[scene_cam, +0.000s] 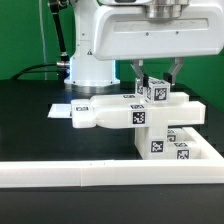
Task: Assemble chair
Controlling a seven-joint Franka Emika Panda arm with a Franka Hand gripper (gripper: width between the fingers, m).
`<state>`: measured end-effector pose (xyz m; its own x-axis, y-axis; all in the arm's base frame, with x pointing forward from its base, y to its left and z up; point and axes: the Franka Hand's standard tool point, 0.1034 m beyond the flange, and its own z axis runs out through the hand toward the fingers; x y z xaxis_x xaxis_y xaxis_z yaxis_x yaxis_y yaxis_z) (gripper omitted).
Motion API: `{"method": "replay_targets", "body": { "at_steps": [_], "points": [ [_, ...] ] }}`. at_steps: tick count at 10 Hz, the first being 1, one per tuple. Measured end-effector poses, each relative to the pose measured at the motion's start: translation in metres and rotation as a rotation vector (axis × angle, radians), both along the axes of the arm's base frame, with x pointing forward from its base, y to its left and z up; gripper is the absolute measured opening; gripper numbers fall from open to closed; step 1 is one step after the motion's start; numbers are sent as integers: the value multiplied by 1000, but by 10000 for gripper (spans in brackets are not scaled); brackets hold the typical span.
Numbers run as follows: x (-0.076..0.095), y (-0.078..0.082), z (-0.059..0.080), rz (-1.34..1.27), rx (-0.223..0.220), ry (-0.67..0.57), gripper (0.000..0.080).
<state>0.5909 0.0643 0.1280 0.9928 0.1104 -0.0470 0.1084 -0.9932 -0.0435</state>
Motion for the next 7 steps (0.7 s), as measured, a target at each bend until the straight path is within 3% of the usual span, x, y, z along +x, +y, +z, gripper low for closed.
{"method": "replay_targets", "body": {
  "at_steps": [7],
  "points": [
    [2, 0, 0, -3, -1, -7, 290]
  ]
}}
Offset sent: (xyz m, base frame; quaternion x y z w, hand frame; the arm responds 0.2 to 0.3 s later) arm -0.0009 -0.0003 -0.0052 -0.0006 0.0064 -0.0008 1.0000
